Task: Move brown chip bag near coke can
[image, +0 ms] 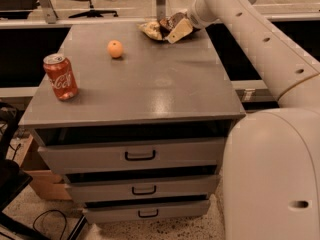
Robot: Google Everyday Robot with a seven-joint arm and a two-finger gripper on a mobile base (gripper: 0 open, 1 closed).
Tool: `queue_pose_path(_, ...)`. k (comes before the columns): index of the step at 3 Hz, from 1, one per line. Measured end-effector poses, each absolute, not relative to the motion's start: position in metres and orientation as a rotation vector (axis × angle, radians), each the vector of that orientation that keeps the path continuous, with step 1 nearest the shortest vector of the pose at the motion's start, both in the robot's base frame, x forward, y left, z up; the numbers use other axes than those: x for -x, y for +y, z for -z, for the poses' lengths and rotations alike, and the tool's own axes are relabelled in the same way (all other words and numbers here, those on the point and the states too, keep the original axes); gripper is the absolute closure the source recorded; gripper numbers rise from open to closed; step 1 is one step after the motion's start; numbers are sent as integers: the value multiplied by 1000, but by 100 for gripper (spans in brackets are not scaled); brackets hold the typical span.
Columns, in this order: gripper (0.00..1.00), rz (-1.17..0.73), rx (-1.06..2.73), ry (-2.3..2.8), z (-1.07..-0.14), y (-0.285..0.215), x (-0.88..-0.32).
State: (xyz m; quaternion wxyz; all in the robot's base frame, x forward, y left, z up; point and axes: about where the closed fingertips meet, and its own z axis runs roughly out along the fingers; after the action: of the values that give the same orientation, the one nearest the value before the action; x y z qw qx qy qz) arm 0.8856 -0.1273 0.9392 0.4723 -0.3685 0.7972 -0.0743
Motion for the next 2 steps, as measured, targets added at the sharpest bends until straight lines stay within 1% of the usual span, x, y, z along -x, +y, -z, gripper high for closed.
queue_pose_path(2,0,99,863,1832,-933,-92,-926)
